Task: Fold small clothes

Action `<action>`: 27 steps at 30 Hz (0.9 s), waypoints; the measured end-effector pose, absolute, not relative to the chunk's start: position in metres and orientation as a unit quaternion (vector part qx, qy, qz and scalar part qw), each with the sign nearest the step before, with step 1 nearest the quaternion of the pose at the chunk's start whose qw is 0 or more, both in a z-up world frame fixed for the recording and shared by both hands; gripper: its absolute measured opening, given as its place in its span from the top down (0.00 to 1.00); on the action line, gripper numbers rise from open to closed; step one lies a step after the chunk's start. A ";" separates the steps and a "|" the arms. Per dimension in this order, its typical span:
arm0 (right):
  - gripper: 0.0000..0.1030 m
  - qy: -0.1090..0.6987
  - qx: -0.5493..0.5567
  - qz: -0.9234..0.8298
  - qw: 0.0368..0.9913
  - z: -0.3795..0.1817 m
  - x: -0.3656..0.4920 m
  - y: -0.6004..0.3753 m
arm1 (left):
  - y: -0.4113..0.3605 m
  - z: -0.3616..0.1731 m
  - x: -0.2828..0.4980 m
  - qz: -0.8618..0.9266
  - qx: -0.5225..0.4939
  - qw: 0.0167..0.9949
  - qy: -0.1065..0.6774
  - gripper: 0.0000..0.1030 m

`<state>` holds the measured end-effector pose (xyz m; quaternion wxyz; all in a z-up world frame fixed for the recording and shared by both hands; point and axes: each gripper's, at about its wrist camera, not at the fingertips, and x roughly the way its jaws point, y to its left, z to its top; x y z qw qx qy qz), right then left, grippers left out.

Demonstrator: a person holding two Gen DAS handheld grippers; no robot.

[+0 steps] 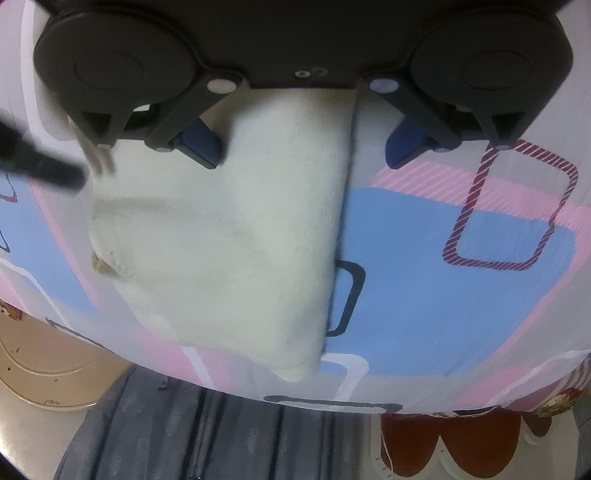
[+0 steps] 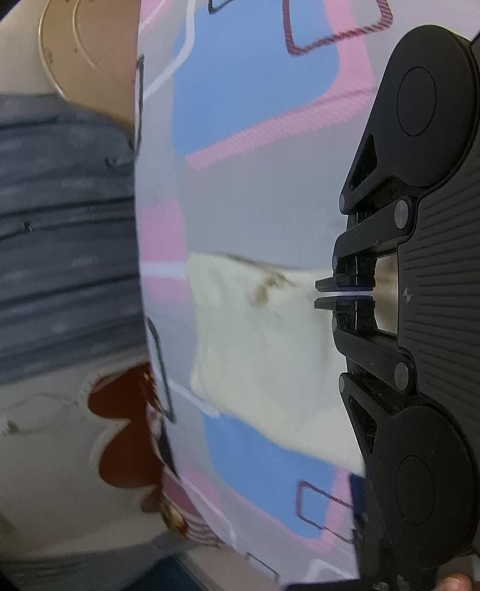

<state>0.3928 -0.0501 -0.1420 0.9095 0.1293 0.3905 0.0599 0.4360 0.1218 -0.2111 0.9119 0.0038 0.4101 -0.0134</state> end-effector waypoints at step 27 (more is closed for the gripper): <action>0.26 0.431 0.115 0.040 0.894 -0.150 0.366 -0.045 | 0.097 -0.184 0.398 -0.013 0.101 0.910 0.403 0.07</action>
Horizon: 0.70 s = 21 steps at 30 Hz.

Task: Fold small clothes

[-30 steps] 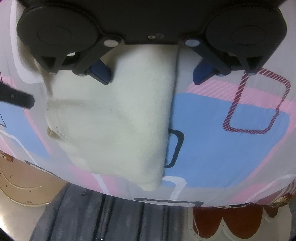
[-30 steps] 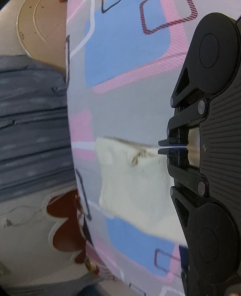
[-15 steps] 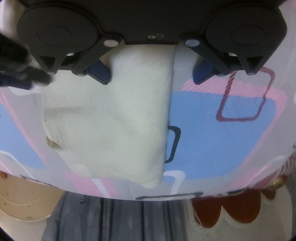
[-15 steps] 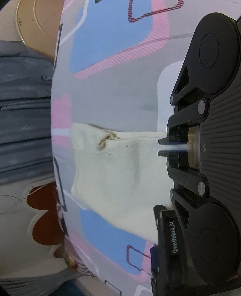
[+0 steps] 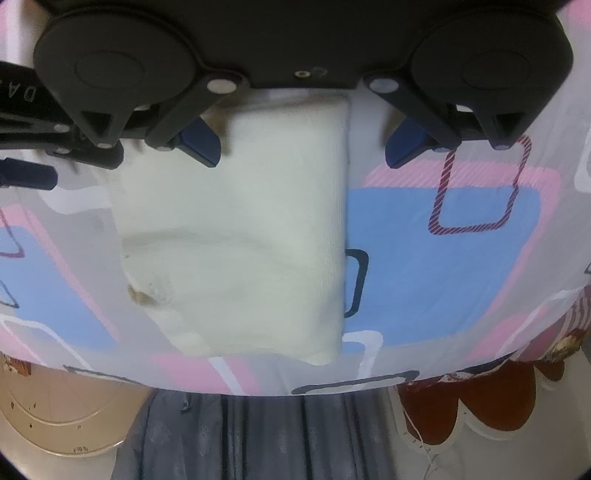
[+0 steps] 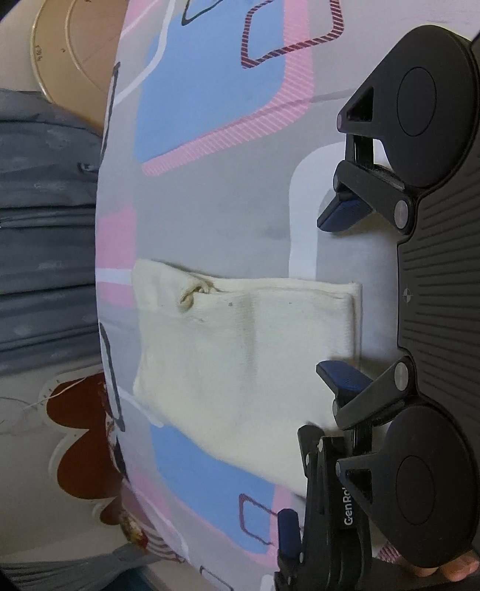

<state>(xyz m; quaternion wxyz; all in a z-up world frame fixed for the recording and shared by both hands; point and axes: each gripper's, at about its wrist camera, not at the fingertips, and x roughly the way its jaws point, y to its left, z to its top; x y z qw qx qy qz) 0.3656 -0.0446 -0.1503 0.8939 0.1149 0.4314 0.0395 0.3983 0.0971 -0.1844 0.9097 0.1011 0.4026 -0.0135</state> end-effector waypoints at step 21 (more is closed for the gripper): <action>0.00 0.330 0.112 0.059 0.935 -0.026 0.199 -0.070 | 0.070 -0.090 0.221 0.015 0.058 0.940 0.336 0.07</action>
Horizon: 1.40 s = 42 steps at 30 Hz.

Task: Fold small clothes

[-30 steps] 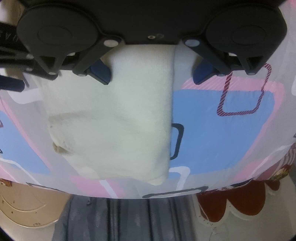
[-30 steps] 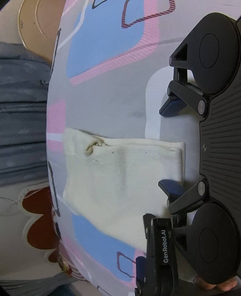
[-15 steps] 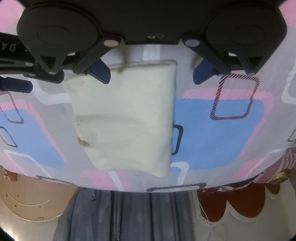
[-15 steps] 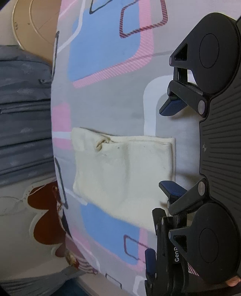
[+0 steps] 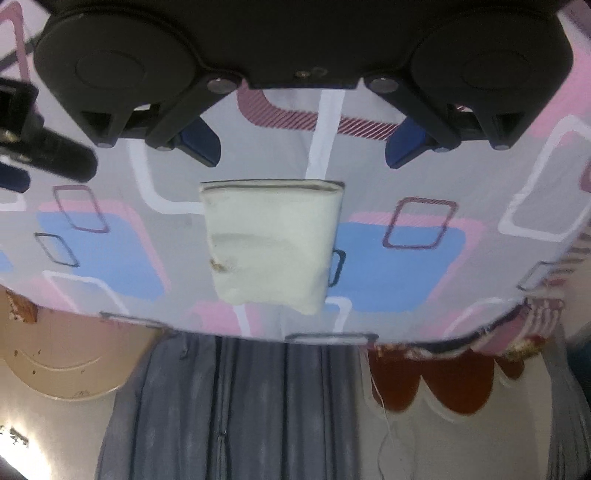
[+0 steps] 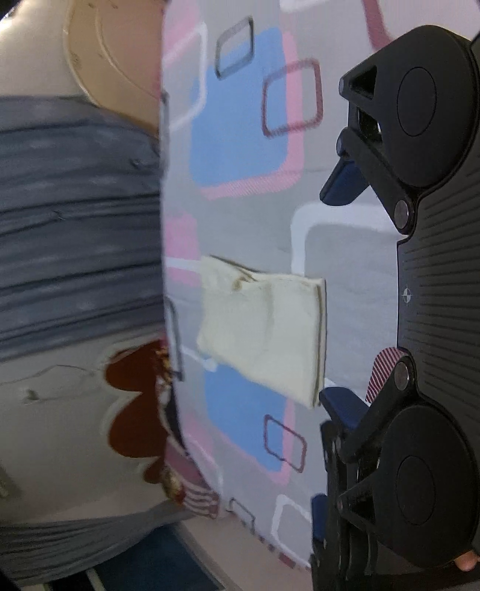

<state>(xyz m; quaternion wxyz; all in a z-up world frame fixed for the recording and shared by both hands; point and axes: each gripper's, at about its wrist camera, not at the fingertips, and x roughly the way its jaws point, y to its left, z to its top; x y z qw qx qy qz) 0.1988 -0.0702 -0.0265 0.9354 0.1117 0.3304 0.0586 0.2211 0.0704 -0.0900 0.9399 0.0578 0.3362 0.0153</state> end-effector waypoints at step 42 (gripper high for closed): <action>0.00 0.210 0.069 0.048 0.974 0.068 0.047 -0.073 | 0.068 -0.015 0.076 0.059 0.032 0.964 0.256 0.07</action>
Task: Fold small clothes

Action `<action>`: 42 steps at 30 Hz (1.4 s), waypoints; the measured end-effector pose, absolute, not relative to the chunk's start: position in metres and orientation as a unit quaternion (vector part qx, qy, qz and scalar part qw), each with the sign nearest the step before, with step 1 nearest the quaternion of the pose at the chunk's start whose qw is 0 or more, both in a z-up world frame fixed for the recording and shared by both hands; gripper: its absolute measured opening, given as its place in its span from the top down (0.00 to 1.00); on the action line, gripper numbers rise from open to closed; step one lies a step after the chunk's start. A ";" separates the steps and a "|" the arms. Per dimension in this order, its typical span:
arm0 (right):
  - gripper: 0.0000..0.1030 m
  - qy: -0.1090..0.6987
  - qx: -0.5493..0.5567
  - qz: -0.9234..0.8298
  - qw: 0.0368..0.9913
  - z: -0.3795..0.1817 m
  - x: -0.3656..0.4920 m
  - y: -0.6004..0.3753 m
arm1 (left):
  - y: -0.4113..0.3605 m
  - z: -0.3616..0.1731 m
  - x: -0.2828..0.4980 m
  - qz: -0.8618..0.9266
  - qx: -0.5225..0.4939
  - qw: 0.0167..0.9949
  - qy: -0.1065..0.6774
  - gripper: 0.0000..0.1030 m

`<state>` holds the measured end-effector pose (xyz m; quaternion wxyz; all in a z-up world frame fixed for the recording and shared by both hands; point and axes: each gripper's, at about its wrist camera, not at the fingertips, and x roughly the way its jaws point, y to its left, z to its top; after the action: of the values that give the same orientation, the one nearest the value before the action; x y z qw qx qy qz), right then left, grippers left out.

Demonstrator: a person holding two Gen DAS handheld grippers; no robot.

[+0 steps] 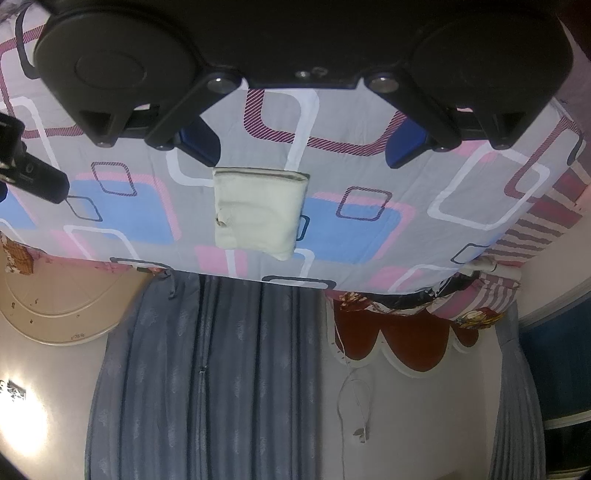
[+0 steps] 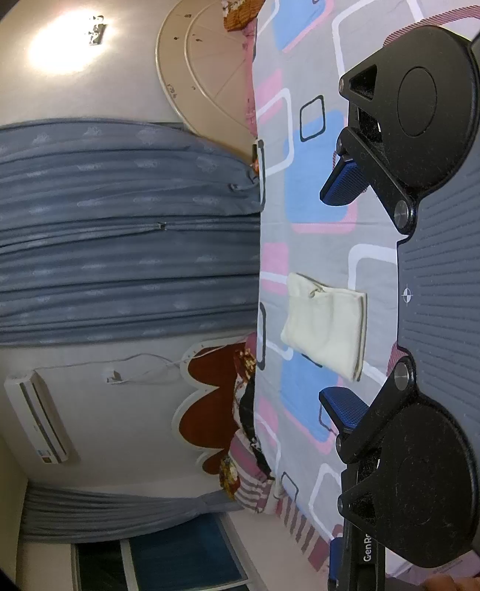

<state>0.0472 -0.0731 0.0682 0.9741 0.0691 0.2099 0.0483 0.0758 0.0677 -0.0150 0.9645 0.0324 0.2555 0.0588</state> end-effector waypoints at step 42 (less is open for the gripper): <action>0.00 0.215 0.084 0.047 0.972 0.062 0.054 -0.066 | 0.068 -0.018 0.082 0.062 0.044 0.965 0.252 0.07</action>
<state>0.0537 -0.0661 0.0622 0.9719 0.0837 0.2150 0.0468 0.0819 0.0683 -0.0182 0.9647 0.0440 0.2520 0.0621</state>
